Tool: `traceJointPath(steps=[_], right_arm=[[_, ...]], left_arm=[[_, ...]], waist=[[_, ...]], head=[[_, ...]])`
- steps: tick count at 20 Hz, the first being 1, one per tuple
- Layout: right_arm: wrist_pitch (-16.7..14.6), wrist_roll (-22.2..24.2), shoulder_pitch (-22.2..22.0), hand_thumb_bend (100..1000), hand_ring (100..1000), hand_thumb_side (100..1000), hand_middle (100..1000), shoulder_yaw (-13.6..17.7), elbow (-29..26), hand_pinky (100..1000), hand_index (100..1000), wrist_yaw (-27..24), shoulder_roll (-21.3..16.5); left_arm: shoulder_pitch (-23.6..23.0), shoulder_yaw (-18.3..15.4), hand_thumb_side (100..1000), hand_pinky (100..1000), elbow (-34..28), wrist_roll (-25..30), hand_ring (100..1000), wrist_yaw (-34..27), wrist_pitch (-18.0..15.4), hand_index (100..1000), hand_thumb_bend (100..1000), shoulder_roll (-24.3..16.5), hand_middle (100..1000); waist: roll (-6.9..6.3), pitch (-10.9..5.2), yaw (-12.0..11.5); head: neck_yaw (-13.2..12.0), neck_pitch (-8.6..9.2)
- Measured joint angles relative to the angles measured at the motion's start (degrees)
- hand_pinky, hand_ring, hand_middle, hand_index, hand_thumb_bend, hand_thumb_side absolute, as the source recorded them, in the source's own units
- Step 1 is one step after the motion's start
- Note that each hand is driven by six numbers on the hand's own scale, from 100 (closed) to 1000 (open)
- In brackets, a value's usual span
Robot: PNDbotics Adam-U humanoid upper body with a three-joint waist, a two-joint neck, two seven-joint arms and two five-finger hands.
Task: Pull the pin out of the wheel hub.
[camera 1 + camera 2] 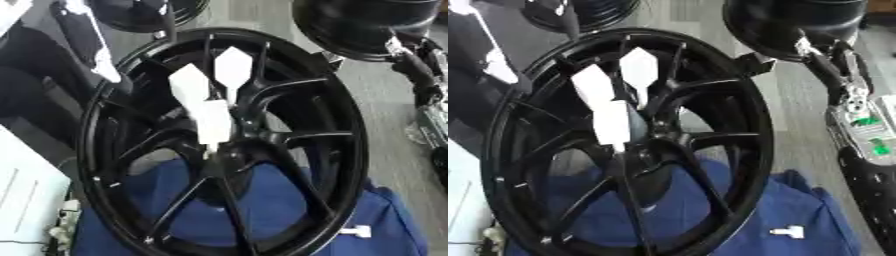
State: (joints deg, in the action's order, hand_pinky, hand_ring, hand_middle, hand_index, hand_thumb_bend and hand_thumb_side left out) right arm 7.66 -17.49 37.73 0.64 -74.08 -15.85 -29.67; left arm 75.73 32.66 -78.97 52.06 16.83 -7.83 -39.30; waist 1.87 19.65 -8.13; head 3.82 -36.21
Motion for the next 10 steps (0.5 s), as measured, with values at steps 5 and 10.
traceJointPath(steps=[5, 10], right_arm=[[0.0, -0.1, 0.0, 474, 730, 477, 660, 0.0, 0.0, 846, 845, 0.0, 0.0], [-0.1, -0.2, 0.1, 473, 730, 478, 660, 0.0, 0.1, 846, 845, 0.0, 0.0]], left_arm=[[0.9, 0.5, 100, 880, -0.9, 0.0, 850, -1.5, 0.1, 815, 616, 0.6, 781], [2.6, 1.7, 100, 876, -0.8, -0.1, 847, -3.1, 0.9, 811, 611, 3.0, 779]], waist=[[0.04, 0.61, 1.0], [0.01, 0.98, 1.3]], head=[[-0.1, 0.08], [-0.2, 0.11]])
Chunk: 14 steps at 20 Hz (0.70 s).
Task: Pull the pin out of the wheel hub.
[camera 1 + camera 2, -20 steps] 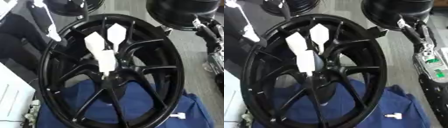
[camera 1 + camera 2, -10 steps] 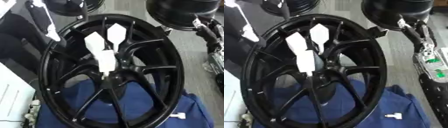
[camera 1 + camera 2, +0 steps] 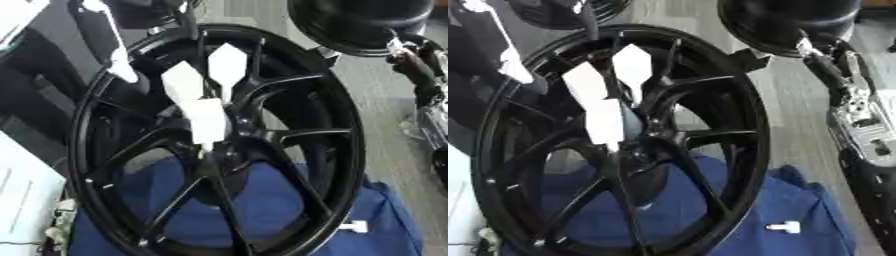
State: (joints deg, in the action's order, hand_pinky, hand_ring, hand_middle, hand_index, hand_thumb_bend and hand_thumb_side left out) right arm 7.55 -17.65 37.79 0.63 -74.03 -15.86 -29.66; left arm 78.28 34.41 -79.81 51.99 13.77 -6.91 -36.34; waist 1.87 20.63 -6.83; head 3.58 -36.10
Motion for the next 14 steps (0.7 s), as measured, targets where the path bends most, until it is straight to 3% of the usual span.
traceJointPath(steps=[14], right_arm=[[-0.1, -0.1, 0.0, 461, 727, 483, 658, 0.0, 0.3, 845, 845, 0.0, 0.2]], left_arm=[[1.1, 2.5, 100, 874, -0.7, 0.0, 832, -1.6, 1.8, 800, 602, 1.6, 758]], waist=[[-0.28, 0.01, 0.1]], head=[[-0.5, 0.00]])
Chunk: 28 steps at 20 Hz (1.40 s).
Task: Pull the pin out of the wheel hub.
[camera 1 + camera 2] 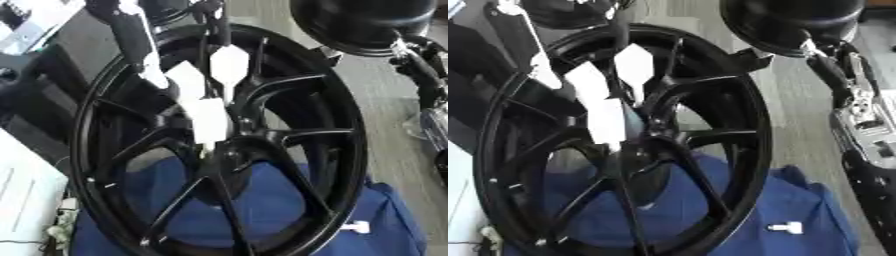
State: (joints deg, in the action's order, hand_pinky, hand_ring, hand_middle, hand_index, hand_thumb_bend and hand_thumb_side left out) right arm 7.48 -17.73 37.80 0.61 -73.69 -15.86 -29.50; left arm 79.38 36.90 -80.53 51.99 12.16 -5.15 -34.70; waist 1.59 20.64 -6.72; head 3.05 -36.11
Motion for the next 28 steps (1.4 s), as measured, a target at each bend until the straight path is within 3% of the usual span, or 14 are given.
traceJointPath(steps=[8, 20, 28], right_arm=[[-0.1, -0.1, 0.0, 459, 727, 484, 658, 0.0, 0.0, 846, 846, -0.1, 0.0], [-0.1, -0.3, 0.0, 455, 728, 486, 659, 0.0, 0.1, 847, 847, -0.2, 0.0], [-0.1, -0.5, 0.0, 451, 728, 488, 659, 0.0, 0.3, 847, 847, -0.3, 0.0]], left_arm=[[-0.6, 0.0, 110, 868, 1.9, 0.0, 811, 3.3, -0.6, 778, 598, -0.1, 712], [-1.8, -1.2, 124, 848, 5.0, 0.1, 796, 5.2, -1.7, 750, 536, -0.1, 715], [-1.9, -2.4, 131, 852, 5.9, 0.0, 823, 5.4, -1.4, 783, 518, 0.0, 786]], waist=[[0.08, 0.24, 0.0], [0.72, 0.57, 0.0], [0.92, 0.71, 0.3]], head=[[-0.1, -0.01], [-0.2, -0.01], [-0.4, 0.04]])
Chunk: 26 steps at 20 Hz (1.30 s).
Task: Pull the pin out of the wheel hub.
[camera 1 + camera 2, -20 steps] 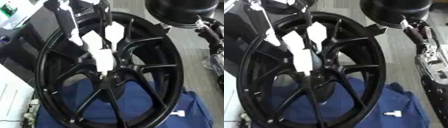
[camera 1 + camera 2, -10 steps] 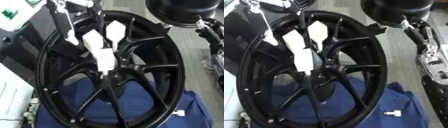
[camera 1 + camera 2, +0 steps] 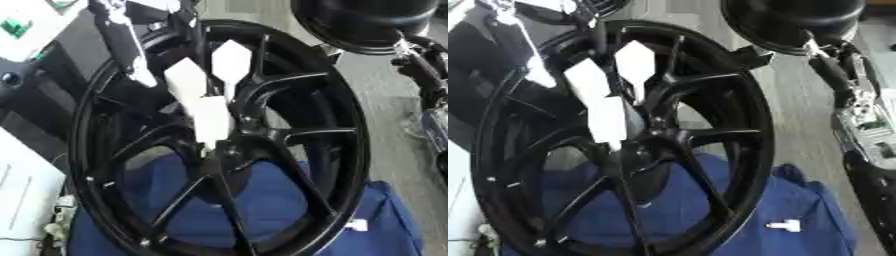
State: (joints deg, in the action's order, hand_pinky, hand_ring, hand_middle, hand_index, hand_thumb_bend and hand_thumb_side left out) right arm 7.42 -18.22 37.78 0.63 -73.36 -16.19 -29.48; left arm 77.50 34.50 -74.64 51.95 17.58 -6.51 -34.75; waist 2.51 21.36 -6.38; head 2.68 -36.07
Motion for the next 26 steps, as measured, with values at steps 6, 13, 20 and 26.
traceJointPath(steps=[6, 13, 20, 26], right_arm=[[0.0, -0.1, 0.0, 448, 729, 489, 660, 0.0, 0.0, 848, 847, 0.0, 0.0], [0.4, -0.8, 0.0, 446, 727, 489, 658, 0.0, 0.0, 848, 845, 0.0, 0.0], [0.7, -1.5, 0.0, 443, 727, 489, 658, 0.0, 0.3, 848, 845, 0.0, 0.0], [1.1, -2.0, 0.0, 439, 727, 489, 657, 0.0, 0.4, 848, 843, 0.1, 0.0]], left_arm=[[0.0, -0.1, 134, 853, 0.9, 0.0, 827, -0.2, -0.2, 795, 531, 0.1, 794], [0.0, 0.7, 124, 852, 1.8, 0.0, 820, -0.2, -0.4, 781, 525, 0.5, 773], [0.2, 1.4, 139, 847, 2.2, 0.0, 814, -0.5, -0.7, 778, 510, 0.6, 758], [0.3, 1.7, 142, 844, 2.2, 0.0, 803, -1.1, -0.4, 768, 503, 1.0, 730]], waist=[[-0.01, 0.26, 0.2], [-0.13, 0.56, 0.3], [-0.24, 0.67, 0.3], [-0.23, 0.67, 0.3]], head=[[-0.3, 0.01], [-0.5, 0.44], [-0.5, 0.44], [-0.6, 0.44]])
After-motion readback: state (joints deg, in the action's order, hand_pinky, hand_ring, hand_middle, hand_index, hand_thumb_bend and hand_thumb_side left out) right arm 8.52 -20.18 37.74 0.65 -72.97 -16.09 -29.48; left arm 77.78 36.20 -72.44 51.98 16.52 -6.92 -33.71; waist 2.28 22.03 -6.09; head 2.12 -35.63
